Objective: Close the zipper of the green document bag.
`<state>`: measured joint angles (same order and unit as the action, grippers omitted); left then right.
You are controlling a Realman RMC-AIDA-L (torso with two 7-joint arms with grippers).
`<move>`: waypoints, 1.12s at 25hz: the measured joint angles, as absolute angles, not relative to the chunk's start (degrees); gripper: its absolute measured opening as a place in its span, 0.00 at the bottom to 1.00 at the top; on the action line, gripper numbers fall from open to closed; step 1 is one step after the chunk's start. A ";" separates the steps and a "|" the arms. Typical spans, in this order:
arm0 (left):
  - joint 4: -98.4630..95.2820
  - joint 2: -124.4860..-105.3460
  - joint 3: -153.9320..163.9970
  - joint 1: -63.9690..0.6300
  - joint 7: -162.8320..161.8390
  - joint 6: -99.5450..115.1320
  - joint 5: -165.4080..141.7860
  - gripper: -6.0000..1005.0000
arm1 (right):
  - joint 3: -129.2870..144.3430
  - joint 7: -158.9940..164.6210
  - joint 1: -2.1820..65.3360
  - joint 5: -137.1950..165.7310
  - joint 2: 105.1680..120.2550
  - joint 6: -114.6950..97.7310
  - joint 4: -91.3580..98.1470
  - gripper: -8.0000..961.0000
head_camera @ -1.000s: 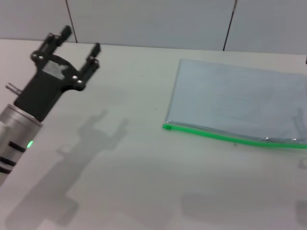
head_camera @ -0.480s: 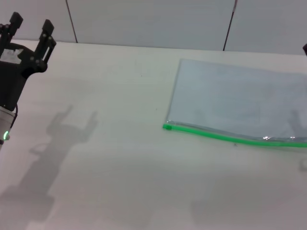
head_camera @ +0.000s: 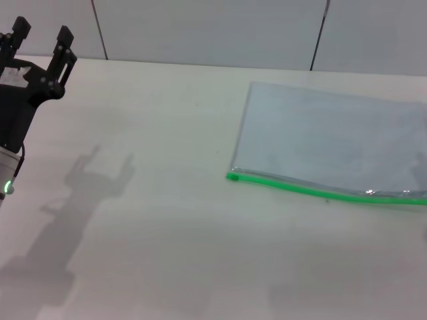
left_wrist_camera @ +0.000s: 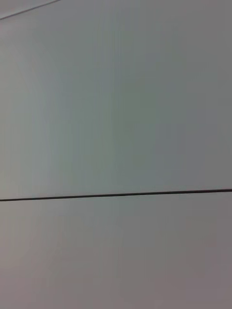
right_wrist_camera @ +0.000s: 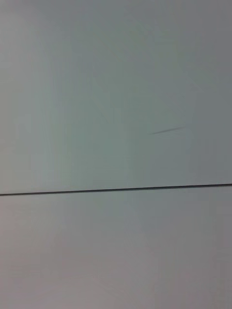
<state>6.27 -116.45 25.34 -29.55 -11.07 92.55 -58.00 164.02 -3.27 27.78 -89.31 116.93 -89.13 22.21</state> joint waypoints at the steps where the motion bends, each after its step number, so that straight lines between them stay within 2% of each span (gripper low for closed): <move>1: 6.27 -116.45 25.33 -29.57 -11.08 92.55 -58.01 0.68 | 164.04 -3.03 27.74 -89.31 116.92 -89.16 22.28 0.92; 28: 6.48 -116.46 25.40 -29.75 -11.08 92.46 -58.00 0.68 | 163.56 -2.64 26.87 -89.30 117.07 -91.47 23.27 0.92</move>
<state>6.48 -116.46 25.40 -29.75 -11.08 92.46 -58.00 163.56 -2.64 26.87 -89.30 117.07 -91.47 23.27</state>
